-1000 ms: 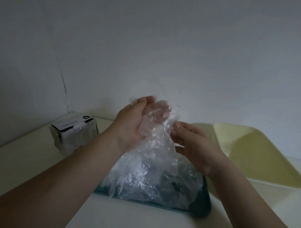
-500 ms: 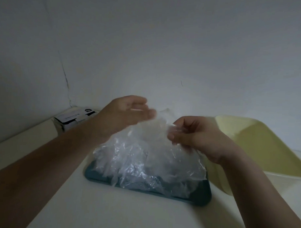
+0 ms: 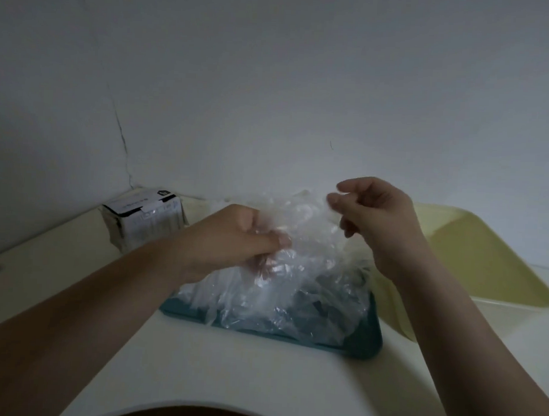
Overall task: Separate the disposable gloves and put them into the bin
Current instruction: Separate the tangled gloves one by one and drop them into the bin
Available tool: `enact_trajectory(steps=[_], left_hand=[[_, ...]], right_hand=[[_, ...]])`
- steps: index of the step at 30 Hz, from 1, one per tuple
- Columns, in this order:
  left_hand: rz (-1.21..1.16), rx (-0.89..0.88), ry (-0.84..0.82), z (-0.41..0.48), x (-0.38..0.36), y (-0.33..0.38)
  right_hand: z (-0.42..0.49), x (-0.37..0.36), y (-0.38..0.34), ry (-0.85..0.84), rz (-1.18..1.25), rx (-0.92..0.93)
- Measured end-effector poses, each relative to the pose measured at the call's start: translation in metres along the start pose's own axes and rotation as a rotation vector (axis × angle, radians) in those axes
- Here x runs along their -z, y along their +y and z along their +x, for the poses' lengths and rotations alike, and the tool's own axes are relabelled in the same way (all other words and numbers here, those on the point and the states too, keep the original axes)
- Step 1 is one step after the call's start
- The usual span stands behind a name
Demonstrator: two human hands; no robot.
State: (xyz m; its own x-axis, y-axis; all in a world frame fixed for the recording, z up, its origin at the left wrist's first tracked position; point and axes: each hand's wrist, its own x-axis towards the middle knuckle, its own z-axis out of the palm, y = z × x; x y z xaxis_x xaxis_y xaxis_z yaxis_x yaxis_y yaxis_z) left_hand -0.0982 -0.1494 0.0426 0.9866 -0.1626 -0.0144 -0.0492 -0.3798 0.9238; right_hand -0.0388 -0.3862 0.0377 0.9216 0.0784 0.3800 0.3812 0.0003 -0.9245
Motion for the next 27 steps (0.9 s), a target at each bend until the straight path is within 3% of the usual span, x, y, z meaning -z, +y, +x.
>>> enact_trajectory(steps=[2, 6, 8, 10, 14, 17, 27], left_hand=[[-0.251, 0.031, 0.085, -0.005, 0.003, 0.0], [-0.472, -0.013, 0.126, -0.001, -0.007, 0.002], [-0.372, -0.075, 0.063, 0.003, -0.016, 0.003], [-0.171, -0.134, 0.036, 0.005, -0.017, 0.001], [0.614, -0.33, 0.188, 0.004, 0.012, -0.021], [0.967, -0.188, 0.095, 0.006, 0.018, -0.043], [0.651, -0.148, 0.193, 0.033, 0.017, -0.063]], right_hand=[[-0.001, -0.004, 0.0, 0.0, 0.041, -0.112], [-0.009, -0.017, -0.01, -0.37, 0.276, -0.411], [-0.015, -0.026, -0.008, -0.383, 0.366, -0.382], [-0.014, -0.029, -0.002, -0.263, 0.409, -0.339], [-0.001, -0.013, 0.008, -0.022, 0.195, -0.288], [0.003, -0.009, 0.012, -0.022, 0.004, -0.212], [-0.004, -0.013, 0.013, -0.123, -0.216, -0.166]])
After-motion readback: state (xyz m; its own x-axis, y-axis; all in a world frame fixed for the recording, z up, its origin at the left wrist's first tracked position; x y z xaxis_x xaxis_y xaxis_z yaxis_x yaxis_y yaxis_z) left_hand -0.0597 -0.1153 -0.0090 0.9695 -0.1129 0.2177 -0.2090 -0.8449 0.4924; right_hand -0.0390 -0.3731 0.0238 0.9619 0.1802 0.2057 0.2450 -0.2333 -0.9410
